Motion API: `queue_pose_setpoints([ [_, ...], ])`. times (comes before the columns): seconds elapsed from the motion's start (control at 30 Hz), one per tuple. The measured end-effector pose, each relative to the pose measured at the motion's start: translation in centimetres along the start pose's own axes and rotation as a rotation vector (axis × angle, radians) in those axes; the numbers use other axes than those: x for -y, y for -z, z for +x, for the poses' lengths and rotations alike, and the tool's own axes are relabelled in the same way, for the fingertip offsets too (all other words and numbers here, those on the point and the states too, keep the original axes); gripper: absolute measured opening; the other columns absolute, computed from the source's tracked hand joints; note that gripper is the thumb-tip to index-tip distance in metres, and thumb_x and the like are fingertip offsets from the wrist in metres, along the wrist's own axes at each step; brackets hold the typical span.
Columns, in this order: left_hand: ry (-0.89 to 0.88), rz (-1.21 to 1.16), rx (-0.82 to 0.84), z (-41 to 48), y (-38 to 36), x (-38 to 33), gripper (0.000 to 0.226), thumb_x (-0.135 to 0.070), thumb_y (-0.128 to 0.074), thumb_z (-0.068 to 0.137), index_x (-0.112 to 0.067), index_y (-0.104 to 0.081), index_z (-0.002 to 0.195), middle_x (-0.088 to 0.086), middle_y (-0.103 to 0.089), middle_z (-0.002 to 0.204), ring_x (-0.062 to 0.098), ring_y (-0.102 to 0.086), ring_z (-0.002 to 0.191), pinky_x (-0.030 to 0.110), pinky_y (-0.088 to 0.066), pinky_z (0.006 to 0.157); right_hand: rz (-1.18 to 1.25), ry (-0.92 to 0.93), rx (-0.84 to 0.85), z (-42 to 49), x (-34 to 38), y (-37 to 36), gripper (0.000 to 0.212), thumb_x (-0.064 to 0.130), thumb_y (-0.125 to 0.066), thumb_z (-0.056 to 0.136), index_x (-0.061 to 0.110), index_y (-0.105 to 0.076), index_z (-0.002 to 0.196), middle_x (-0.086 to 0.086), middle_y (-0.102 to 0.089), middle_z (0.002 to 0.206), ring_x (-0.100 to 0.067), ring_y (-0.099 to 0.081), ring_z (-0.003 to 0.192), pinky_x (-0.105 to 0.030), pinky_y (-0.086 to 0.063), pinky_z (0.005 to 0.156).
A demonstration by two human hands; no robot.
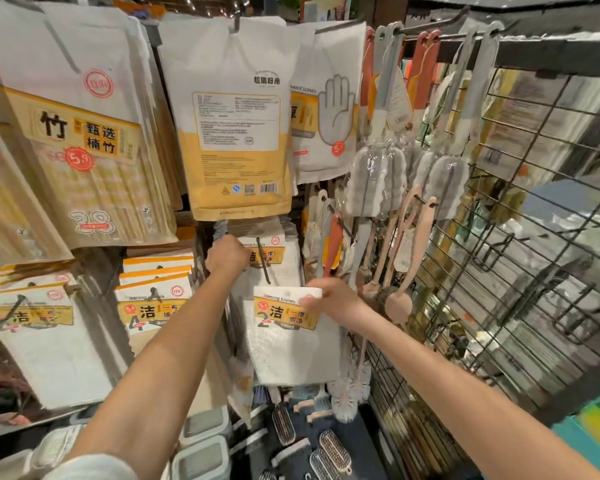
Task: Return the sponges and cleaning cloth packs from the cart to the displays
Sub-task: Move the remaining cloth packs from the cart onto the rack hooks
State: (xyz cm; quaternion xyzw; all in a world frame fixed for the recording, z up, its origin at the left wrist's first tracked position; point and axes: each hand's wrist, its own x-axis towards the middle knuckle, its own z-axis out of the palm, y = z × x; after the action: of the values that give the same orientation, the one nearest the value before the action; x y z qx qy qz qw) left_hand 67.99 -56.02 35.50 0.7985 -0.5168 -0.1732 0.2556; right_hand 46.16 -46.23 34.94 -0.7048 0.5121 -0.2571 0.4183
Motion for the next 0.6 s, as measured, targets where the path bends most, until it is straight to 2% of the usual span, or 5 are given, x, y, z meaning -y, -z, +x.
queue_pose_setpoints([
  [0.13,-0.224,-0.062,-0.098,-2.5,0.7,1.3,0.042,-0.022,-0.060,0.088,0.001,-0.052,0.123,0.019,-0.047,0.126,0.038,-0.045,0.117,0.044,-0.038,0.099,0.020,0.053,-0.005,1.2,1.2,-1.3,0.011,0.014,-0.063,0.088,0.003,-0.066,0.088,0.004,-0.060,0.076,-0.005,-0.054,0.068,-0.014,-0.038,0.059],
  [0.3,-0.441,-0.236,-0.100,-5.3,1.6,4.5,0.020,-0.013,-0.058,0.088,-0.014,-0.068,0.104,0.009,-0.055,0.118,0.025,-0.047,0.116,0.038,-0.039,0.100,0.079,0.090,-0.010,1.7,0.8,-1.7,0.017,0.015,-0.064,0.088,0.001,-0.068,0.096,-0.011,-0.071,0.095,-0.022,-0.067,0.090,-0.035,-0.050,0.077],
  [0.37,-0.500,-0.284,-0.090,-6.3,2.2,5.3,0.020,-0.011,-0.055,0.090,-0.016,-0.069,0.103,0.003,-0.058,0.115,0.017,-0.048,0.113,0.034,-0.039,0.098,0.128,0.109,-0.005,2.0,0.7,-1.9,0.015,0.016,-0.064,0.088,0.004,-0.068,0.097,-0.010,-0.072,0.098,-0.022,-0.068,0.093,-0.036,-0.052,0.081],
  [0.53,-0.568,-0.350,-0.087,-7.1,3.0,5.9,0.023,-0.012,-0.050,0.093,-0.021,-0.068,0.103,-0.008,-0.060,0.108,0.007,-0.051,0.108,0.032,-0.043,0.095,0.133,0.118,-0.073,3.3,0.3,-2.0,0.007,0.014,-0.065,0.087,0.008,-0.067,0.085,-0.009,-0.072,0.087,-0.020,-0.069,0.084,-0.038,-0.051,0.073],
  [0.6,-0.573,-0.365,-0.075,-7.4,3.1,5.7,0.022,-0.011,-0.050,0.093,-0.019,-0.068,0.102,-0.008,-0.060,0.107,0.003,-0.052,0.105,0.029,-0.044,0.093,0.075,0.113,-0.125,4.1,0.7,-2.4,0.009,0.016,-0.066,0.087,0.015,-0.065,0.078,-0.002,-0.070,0.079,-0.009,-0.067,0.075,-0.030,-0.049,0.066],
])
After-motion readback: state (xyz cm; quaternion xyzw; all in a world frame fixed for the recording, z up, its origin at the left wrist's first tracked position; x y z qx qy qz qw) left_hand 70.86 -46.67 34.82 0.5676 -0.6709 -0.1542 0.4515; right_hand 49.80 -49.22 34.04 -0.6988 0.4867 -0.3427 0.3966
